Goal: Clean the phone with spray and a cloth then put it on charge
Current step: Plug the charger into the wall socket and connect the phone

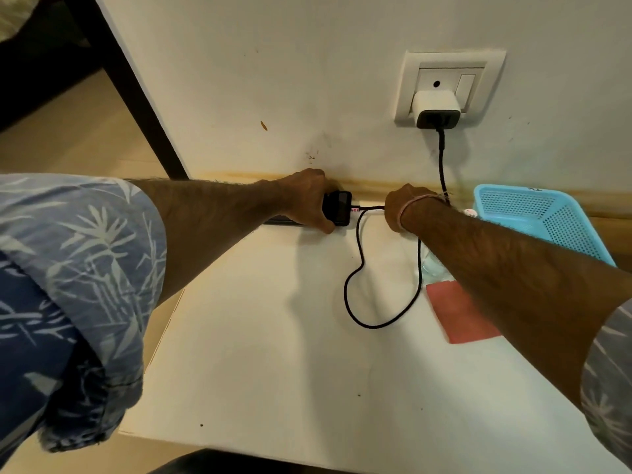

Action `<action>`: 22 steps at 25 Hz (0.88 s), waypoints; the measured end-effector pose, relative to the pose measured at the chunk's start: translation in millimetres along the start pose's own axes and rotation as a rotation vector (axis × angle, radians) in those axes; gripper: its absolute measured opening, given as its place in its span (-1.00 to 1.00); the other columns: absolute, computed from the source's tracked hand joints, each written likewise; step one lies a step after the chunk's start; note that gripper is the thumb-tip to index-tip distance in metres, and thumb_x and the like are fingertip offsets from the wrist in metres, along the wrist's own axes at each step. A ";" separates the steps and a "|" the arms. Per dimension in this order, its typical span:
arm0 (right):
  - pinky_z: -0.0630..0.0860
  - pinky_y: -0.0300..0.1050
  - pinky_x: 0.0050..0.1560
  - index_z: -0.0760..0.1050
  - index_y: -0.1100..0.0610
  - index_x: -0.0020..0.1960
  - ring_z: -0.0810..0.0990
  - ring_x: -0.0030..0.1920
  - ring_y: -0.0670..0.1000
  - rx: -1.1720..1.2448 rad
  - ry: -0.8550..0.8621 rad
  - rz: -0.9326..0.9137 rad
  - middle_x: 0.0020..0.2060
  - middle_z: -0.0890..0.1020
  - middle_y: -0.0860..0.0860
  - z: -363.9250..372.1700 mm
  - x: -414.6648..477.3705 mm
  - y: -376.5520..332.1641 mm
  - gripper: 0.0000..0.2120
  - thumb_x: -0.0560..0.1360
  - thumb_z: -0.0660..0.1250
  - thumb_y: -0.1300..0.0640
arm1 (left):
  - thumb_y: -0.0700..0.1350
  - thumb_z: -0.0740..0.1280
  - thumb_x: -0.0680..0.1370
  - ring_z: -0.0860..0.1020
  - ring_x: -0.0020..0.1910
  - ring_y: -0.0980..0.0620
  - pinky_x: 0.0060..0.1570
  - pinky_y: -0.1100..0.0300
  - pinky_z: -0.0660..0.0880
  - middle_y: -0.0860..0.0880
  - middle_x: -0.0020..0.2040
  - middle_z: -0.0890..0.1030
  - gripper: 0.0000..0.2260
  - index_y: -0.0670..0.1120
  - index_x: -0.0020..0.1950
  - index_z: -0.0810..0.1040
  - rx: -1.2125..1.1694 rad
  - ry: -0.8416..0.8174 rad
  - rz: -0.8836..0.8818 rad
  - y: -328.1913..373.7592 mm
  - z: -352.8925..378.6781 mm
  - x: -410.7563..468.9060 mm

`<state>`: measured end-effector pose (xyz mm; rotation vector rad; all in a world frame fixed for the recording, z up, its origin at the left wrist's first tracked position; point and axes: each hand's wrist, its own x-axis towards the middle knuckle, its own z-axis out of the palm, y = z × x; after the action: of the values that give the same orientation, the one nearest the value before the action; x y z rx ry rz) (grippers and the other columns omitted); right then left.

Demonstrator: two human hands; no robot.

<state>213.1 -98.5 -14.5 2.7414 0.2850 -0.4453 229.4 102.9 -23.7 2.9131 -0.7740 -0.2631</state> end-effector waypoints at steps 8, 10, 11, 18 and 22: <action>0.46 0.04 0.20 0.25 0.16 0.41 0.47 0.23 0.19 0.344 0.001 -0.191 0.27 0.46 0.14 -20.3 14.4 -22.7 -0.12 0.25 0.59 -0.08 | 0.20 0.54 0.29 0.48 -0.10 -0.01 -0.31 0.23 0.33 0.06 -0.11 0.43 -0.49 0.07 0.16 0.54 -0.005 -0.009 -0.026 2.0 8.6 6.1; 0.50 0.04 0.20 0.35 0.15 0.35 0.52 0.18 0.15 0.492 0.040 -0.278 0.22 0.52 0.11 -12.2 19.5 -30.3 -0.21 0.23 0.60 -0.04 | 0.21 0.55 0.31 0.50 -0.06 -0.02 -0.19 0.20 0.39 0.02 -0.06 0.46 -0.47 0.04 0.19 0.55 -0.040 0.008 -0.020 0.6 11.0 5.4; 0.51 0.02 0.19 0.39 0.15 0.31 0.54 0.16 0.13 0.527 0.046 -0.295 0.19 0.56 0.10 -8.9 21.9 -33.1 -0.26 0.23 0.60 -0.02 | 0.21 0.55 0.32 0.50 -0.04 -0.02 -0.15 0.18 0.40 0.01 -0.04 0.46 -0.47 0.03 0.20 0.55 -0.062 0.014 -0.020 -0.8 12.2 4.2; 0.46 0.11 0.24 0.41 0.11 0.32 0.47 0.22 0.17 0.460 0.113 -0.267 0.20 0.54 0.09 -3.7 31.6 -36.1 -0.27 0.25 0.57 -0.11 | 0.13 0.58 0.37 0.50 0.10 -0.04 -0.01 0.16 0.43 -0.05 0.06 0.54 -0.46 -0.06 0.24 0.57 -0.118 0.029 -0.054 -7.7 13.5 3.1; 0.42 0.11 0.26 0.34 0.11 0.37 0.42 0.26 0.19 0.433 0.107 -0.207 0.25 0.48 0.10 -5.3 23.0 -39.2 -0.24 0.28 0.55 -0.09 | 0.15 0.57 0.37 0.46 0.03 -0.02 -0.01 0.17 0.40 -0.04 0.07 0.50 -0.42 -0.05 0.29 0.53 -0.067 -0.012 -0.090 -2.2 11.1 7.4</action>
<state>226.1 -57.3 -29.5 3.1797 0.5631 -0.4590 234.7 100.3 -35.9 2.8889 -0.6242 -0.3090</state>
